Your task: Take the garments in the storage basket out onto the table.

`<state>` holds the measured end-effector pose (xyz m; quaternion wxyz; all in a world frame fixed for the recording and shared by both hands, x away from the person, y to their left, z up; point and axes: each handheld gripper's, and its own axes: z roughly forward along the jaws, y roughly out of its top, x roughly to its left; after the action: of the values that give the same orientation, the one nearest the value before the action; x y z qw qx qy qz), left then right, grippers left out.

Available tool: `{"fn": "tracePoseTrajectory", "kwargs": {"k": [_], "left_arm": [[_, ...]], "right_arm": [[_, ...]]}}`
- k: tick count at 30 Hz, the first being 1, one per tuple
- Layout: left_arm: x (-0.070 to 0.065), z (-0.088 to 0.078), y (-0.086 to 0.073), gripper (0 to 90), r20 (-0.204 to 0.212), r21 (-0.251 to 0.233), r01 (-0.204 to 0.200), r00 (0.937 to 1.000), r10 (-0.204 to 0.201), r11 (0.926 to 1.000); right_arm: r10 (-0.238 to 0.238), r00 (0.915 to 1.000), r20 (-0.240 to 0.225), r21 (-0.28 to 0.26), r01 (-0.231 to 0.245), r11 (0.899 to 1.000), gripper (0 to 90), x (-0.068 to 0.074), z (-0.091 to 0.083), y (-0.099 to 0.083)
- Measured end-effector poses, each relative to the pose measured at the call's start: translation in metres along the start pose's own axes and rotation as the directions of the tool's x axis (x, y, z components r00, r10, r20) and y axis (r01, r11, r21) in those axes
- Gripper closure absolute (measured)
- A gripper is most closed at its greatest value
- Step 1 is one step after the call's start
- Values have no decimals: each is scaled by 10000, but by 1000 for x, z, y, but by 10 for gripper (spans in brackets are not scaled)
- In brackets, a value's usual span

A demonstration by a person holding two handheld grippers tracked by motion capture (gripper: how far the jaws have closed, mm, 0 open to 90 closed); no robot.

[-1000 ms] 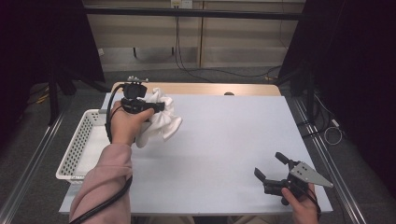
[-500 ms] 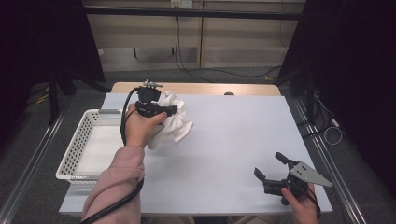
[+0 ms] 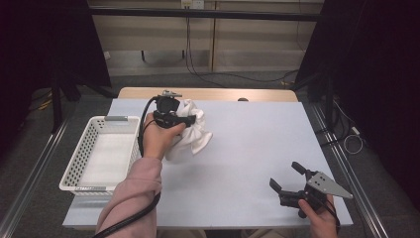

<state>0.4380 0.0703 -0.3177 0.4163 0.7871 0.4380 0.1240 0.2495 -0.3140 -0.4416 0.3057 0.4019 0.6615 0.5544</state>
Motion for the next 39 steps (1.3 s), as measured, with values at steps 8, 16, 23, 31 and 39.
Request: {"fn": "tracePoseTrajectory", "kwargs": {"k": [8,16,23,31,39], "left_arm": [[-6,9,-3,597,156,-175,-124,9998,127,9998],[-13,23,-8,578,491,-287,-222,9985,236,9993],[-13,34,-13,328,568,-47,-100,9983,103,9999],[-1,27,-24,136,-100,-91,11,9999,-12,10000],[14,24,-43,120,-489,68,234,9985,-231,9997]], "right_arm": [[39,10000,3,24,-39,10000,8,0,0,0],[-11,10000,21,39,11,10000,8,1,0,0],[38,10000,-13,67,-38,10000,9,1,1,0],[-3,10000,-71,109,3,9999,8,1,1,-1],[-68,10000,-57,245,69,9997,9,2,3,-1]]}}
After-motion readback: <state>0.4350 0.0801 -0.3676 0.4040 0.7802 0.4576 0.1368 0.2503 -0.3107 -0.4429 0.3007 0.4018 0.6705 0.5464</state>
